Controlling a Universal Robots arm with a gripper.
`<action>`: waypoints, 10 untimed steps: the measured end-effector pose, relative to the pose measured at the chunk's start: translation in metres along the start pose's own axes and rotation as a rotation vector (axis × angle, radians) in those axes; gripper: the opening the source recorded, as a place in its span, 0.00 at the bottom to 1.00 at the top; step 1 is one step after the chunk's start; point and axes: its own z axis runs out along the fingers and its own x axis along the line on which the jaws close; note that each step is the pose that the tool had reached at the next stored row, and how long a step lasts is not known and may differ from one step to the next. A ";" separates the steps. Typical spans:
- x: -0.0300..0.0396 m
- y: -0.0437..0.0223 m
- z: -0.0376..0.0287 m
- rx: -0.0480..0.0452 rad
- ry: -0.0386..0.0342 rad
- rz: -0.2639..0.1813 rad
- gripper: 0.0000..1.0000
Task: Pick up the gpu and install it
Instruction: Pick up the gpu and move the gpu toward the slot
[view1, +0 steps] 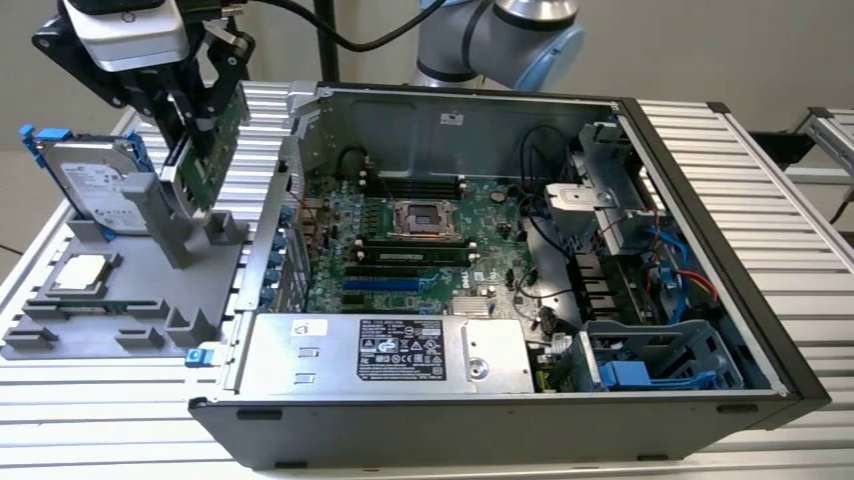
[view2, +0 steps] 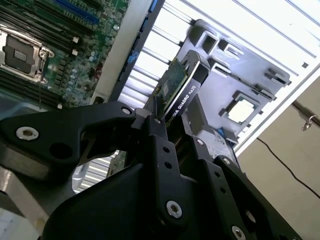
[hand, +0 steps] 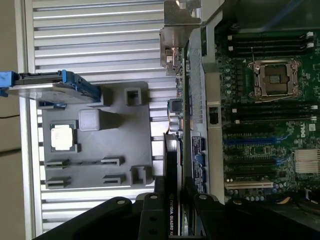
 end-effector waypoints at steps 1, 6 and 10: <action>-0.0007 0.0001 -0.0002 0.0000 0.0000 0.000 0.00; -0.0045 0.0004 -0.0011 0.0000 0.0000 0.000 0.00; -0.0091 0.0007 -0.0011 0.0001 0.0000 0.000 0.00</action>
